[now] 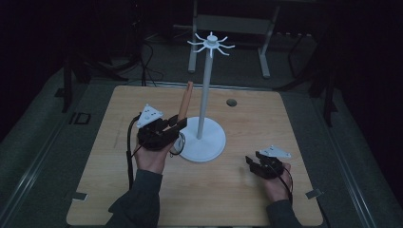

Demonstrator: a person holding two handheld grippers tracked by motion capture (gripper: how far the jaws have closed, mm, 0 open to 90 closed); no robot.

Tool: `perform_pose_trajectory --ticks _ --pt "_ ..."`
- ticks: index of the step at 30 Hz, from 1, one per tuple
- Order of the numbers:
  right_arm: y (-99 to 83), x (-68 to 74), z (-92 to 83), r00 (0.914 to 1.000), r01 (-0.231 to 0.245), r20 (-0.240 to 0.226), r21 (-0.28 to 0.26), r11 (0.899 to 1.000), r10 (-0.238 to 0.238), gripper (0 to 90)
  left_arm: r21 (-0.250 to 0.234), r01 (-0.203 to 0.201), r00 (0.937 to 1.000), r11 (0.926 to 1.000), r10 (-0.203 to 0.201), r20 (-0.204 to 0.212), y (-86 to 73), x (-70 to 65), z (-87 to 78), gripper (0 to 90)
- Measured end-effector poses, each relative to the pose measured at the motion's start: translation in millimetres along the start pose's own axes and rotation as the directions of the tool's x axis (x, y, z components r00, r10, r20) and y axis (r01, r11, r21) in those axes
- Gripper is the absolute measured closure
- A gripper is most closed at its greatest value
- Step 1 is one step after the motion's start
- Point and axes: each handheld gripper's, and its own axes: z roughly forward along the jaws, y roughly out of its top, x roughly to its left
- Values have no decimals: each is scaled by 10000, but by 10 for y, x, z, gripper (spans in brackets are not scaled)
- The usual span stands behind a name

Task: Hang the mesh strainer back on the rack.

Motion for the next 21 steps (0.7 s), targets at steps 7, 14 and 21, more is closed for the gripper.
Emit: perform_pose_trajectory --ticks 7,14,21 --pt "0 2 1 10000 13 -6 8 10000 -13 503 -407 63 10000 9992 -64 -21 72 -23 -23 692" --pt "0 2 -3 10000 15 -7 -10 10000 -15 503 -999 168 9998 9949 -173 -39 134 -51 -62 692" --pt "-1 4 -1 10000 2 1 1 10000 -2 502 -1234 148 9999 9923 -157 -67 172 -75 -63 692"
